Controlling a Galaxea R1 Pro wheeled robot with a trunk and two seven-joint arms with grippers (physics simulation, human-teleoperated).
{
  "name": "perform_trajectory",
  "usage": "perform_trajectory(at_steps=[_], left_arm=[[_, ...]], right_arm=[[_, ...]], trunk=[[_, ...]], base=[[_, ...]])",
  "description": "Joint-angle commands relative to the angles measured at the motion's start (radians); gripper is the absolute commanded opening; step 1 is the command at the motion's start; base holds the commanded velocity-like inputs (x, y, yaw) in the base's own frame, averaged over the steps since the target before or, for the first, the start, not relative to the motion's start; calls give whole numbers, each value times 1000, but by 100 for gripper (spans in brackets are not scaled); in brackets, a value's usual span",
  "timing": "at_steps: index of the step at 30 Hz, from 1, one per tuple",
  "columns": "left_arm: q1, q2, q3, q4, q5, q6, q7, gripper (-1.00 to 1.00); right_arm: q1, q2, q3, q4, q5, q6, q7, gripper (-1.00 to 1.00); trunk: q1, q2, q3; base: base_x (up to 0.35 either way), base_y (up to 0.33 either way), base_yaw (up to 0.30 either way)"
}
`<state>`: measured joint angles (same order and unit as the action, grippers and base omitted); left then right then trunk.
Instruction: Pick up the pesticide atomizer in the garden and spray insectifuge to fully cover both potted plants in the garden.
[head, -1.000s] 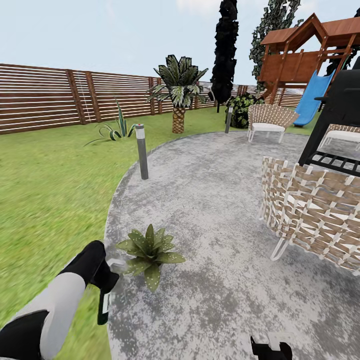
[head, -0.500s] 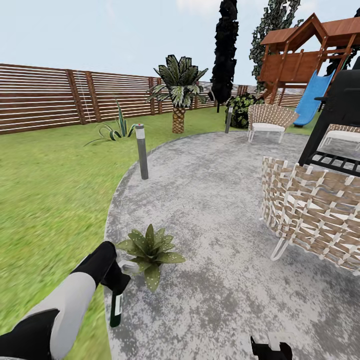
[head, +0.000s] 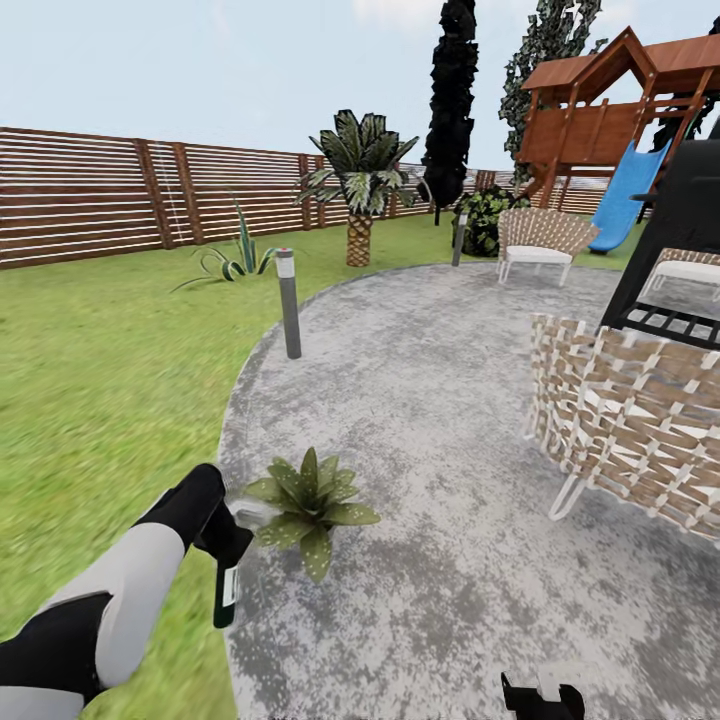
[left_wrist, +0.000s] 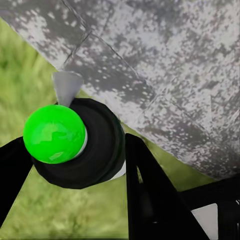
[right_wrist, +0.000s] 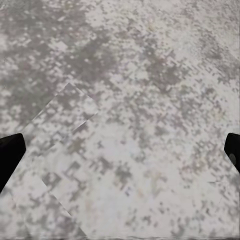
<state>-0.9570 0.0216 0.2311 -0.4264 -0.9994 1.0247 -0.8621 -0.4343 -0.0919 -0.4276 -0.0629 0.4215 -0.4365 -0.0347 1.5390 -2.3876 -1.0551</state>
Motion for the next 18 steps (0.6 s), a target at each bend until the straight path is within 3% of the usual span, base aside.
perform_trajectory(at_steps=[1, 7, 13, 16, 18], left_arm=[[1, 0, 6, -1, -10, 3, -9, -100], [5, 12, 4, -3, -18, 1, -9, -100], [14, 94, 1, -13, -24, -11, -8, -100], [19, 161, 4, -16, -14, -26, -11, -100], [57, 193, 6, -17, -9, -123, -11, -100]], right_arm=[[-1, 0, -7, 2, 10, -4, -4, 100], [-1, 0, -6, 2, 11, -4, -4, 100], [-1, 0, -6, 2, 10, -4, -4, 100], [-1, 0, -6, 2, 10, -5, -4, 100], [0, 0, -6, 0, 10, -5, -3, 100]], trunk=[[0, 0, -1], [0, 0, -1], [0, 0, -1], [0, 0, -1], [0, 0, -1]], base=[[-123, 295, 0], [-197, 263, 0], [-232, 238, 0], [-234, 234, 0], [-234, 234, 0]])
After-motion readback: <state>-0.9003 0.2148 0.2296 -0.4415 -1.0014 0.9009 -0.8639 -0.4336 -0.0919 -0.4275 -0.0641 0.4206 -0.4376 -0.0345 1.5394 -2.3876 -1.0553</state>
